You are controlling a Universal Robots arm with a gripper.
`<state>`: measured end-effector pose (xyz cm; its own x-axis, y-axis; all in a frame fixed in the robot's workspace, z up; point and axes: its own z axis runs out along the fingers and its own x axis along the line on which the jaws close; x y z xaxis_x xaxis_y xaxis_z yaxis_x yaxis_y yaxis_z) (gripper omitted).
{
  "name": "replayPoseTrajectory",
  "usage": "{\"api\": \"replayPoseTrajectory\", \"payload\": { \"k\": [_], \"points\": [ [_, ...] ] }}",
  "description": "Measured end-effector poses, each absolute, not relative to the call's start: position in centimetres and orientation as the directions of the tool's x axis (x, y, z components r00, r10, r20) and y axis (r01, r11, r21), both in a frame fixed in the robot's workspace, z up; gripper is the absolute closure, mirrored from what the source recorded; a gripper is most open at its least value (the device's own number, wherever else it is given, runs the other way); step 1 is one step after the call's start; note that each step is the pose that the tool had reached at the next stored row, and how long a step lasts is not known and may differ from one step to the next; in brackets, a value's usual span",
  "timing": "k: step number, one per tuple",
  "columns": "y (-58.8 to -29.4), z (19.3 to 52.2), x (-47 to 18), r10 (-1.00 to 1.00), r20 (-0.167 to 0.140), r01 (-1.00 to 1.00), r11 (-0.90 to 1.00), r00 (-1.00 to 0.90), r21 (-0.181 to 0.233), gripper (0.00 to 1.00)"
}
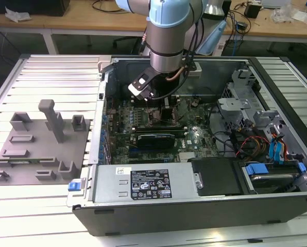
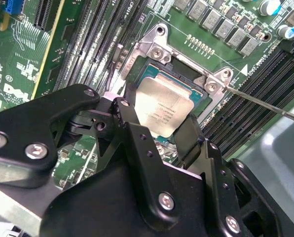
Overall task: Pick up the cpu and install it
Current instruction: 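Place the cpu into insertion slot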
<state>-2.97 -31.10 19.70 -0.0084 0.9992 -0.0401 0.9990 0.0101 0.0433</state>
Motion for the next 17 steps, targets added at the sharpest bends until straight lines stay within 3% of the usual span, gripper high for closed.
{"api": "replayPoseTrajectory", "payload": {
  "k": [17],
  "points": [
    [-31.1, 19.49, -2.96, 0.999, -0.04, 0.999, 0.015, -0.014, 0.043, 0.45]
  ]
}}
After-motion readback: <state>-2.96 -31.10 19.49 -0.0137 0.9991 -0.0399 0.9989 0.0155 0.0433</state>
